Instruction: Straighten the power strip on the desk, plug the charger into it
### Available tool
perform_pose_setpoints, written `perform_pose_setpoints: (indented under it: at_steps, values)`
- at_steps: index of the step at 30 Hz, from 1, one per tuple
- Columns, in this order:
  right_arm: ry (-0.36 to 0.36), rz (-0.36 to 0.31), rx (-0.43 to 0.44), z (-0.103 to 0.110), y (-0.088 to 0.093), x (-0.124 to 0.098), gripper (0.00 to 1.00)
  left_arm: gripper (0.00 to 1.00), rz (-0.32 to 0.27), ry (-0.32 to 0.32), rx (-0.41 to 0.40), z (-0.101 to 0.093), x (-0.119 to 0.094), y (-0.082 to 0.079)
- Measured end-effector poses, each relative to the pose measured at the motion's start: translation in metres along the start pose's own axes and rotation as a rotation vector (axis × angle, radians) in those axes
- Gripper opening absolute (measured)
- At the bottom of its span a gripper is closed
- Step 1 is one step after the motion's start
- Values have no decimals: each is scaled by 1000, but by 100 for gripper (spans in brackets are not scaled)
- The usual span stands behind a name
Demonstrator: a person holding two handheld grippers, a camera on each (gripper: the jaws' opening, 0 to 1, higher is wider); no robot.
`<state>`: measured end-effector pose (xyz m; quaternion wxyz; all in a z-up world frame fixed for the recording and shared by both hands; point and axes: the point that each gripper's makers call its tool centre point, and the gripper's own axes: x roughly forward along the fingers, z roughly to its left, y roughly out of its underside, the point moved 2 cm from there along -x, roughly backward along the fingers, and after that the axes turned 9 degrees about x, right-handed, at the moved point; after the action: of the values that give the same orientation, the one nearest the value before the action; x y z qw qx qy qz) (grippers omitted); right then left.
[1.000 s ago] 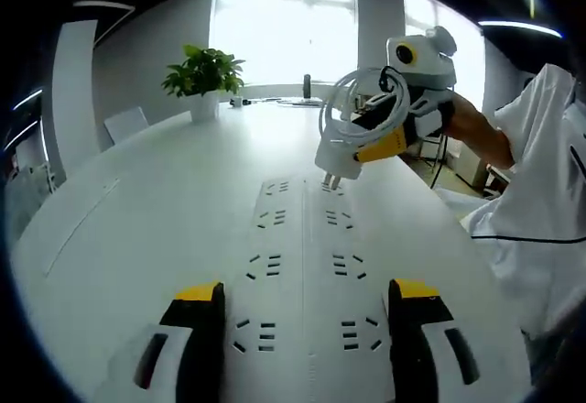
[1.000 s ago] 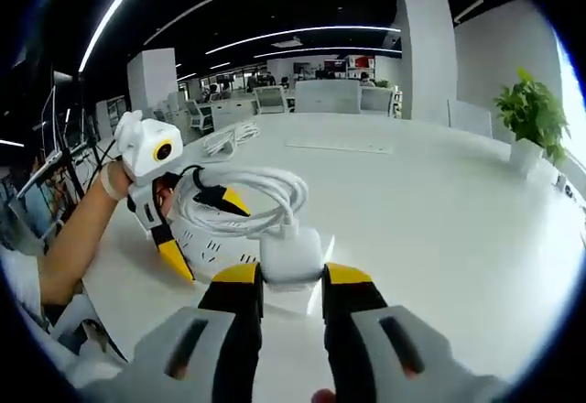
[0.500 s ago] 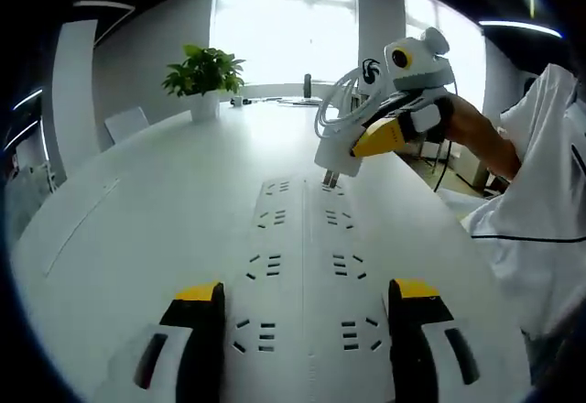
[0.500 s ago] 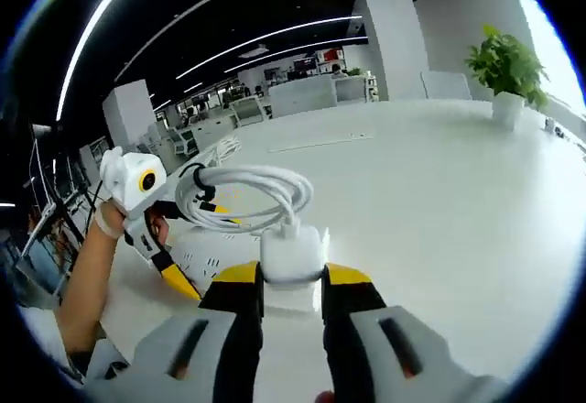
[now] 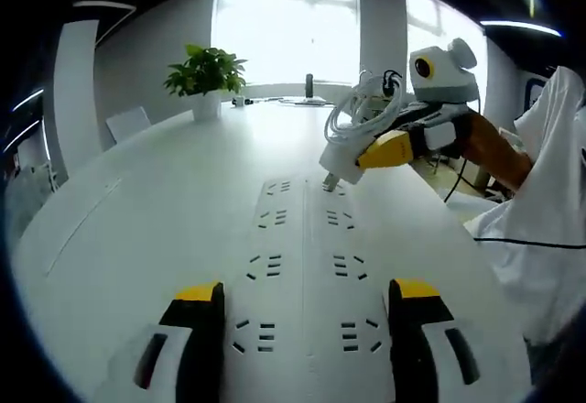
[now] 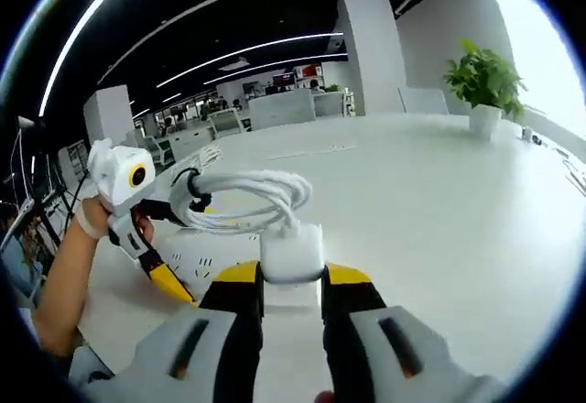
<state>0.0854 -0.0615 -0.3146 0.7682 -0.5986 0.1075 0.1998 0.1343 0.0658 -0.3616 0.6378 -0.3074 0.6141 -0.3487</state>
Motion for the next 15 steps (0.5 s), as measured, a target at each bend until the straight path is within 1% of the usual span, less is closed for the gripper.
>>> perform_pose_setpoints:
  at_steps: [4,7,15]
  values:
    - [-7,64,5,-2,15,0,23,74,1,-10,-6,1,1,0]
    - [-14,73,5,-3,12,2,23,74,2,-14,-9,1,1,-1]
    - [-37,105,-54,-1,8,6,24,74,-8,-8,-17,3,2,-1]
